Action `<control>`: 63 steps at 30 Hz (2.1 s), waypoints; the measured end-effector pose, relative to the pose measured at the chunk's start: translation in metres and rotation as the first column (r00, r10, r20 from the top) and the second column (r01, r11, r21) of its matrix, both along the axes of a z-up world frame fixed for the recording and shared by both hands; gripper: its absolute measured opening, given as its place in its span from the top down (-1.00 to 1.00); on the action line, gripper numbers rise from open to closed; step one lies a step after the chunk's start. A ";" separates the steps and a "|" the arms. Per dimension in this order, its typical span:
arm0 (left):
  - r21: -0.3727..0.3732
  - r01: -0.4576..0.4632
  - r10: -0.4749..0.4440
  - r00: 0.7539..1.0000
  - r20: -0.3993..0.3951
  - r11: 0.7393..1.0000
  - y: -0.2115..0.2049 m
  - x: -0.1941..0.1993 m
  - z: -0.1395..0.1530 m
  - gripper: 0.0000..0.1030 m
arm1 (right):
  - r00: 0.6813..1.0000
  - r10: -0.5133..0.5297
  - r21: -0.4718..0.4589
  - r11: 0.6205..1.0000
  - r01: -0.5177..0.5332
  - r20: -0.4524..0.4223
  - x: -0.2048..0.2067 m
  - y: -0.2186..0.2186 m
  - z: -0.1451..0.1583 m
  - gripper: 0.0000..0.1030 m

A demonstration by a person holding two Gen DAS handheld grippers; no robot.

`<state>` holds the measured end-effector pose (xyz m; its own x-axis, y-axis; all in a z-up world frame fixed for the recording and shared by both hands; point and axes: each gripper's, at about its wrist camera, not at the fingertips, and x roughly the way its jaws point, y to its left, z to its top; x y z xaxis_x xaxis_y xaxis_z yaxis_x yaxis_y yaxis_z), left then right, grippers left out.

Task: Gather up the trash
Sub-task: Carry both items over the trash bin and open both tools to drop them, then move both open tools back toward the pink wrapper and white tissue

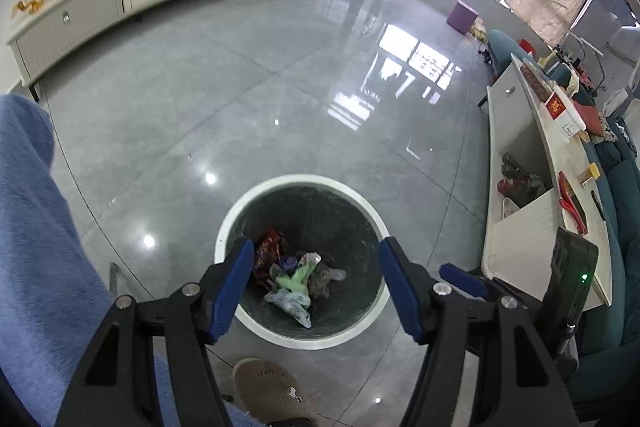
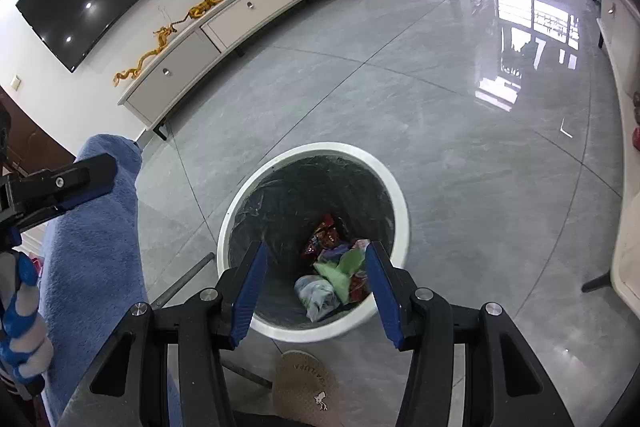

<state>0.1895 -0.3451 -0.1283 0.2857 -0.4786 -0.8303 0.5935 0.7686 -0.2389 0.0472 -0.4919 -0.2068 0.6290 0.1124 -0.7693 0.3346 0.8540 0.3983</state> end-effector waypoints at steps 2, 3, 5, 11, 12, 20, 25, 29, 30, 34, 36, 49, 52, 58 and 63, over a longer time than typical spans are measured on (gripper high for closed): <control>-0.011 -0.009 0.009 0.999 0.035 1.000 0.008 -0.008 0.014 -0.23 | 1.000 -0.001 -0.009 1.000 0.001 0.011 -0.004 0.001 0.009 0.05; -0.011 -0.017 0.017 0.998 0.062 1.000 0.012 -0.014 0.021 -0.23 | 1.000 0.000 -0.019 1.000 0.000 0.021 -0.008 0.003 0.015 0.05; -0.014 -0.026 0.027 0.993 0.111 1.000 0.021 -0.023 0.036 -0.23 | 0.999 0.005 -0.035 0.999 -0.003 0.041 -0.012 0.008 0.028 0.05; -0.014 -0.101 0.101 0.958 0.268 0.995 0.074 -0.060 0.078 -0.23 | 0.991 0.048 -0.093 0.995 -0.037 0.122 -0.025 0.033 0.075 0.05; -0.018 -0.115 0.115 0.952 0.284 0.993 0.083 -0.064 0.083 -0.23 | 0.989 0.058 -0.102 0.994 -0.044 0.134 -0.027 0.038 0.082 0.05; -0.040 -0.267 0.261 0.879 0.398 0.963 0.175 -0.098 0.116 -0.23 | 0.965 0.153 -0.171 0.978 -0.117 0.213 -0.032 0.097 0.133 0.05; -0.075 -0.358 0.355 0.836 0.417 0.931 0.237 -0.114 0.122 -0.23 | 0.950 0.215 -0.203 0.964 -0.170 0.228 -0.028 0.135 0.149 -0.05; -0.104 -0.420 0.422 0.800 0.427 0.902 0.280 -0.126 0.122 -0.23 | 0.935 0.270 -0.229 0.949 -0.217 0.231 -0.026 0.167 0.161 -0.10; -0.110 -0.432 0.435 0.792 0.428 0.895 0.290 -0.129 0.121 -0.23 | 0.930 0.285 -0.236 0.944 -0.230 0.232 -0.025 0.176 0.164 -0.11; -0.133 -0.481 0.487 0.758 0.434 0.867 0.326 -0.140 0.121 -0.23 | 0.916 0.329 -0.265 0.927 -0.267 0.229 -0.020 0.204 0.170 -0.17; -0.146 -0.503 0.512 0.743 0.431 0.852 0.344 -0.145 0.120 -0.23 | 0.909 0.350 -0.273 0.919 -0.285 0.227 -0.018 0.218 0.172 -0.18; -0.176 -0.578 0.597 0.706 0.382 0.797 0.415 -0.159 0.101 -0.23 | 0.874 0.438 -0.316 0.876 -0.364 0.209 -0.009 0.277 0.174 -0.19; -0.178 -0.586 0.606 0.708 0.362 0.791 0.423 -0.155 0.092 -0.23 | 0.870 0.449 -0.319 0.870 -0.375 0.202 -0.006 0.283 0.171 -0.19; -0.191 -0.565 0.596 0.758 0.265 0.803 0.430 -0.143 0.068 -0.23 | 0.864 0.468 -0.290 0.866 -0.408 0.183 0.009 0.285 0.156 -0.19; -0.202 -0.511 0.545 0.814 0.199 0.836 0.411 -0.119 0.054 -0.23 | 0.847 0.506 -0.260 0.850 -0.458 0.161 0.029 0.293 0.138 -0.19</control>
<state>0.0704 0.0660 -0.0739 0.7065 -0.2965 -0.6426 0.1568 0.9510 -0.2664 0.0764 -0.1993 -0.0691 0.6883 0.3012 -0.6600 -0.2148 0.9536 0.2111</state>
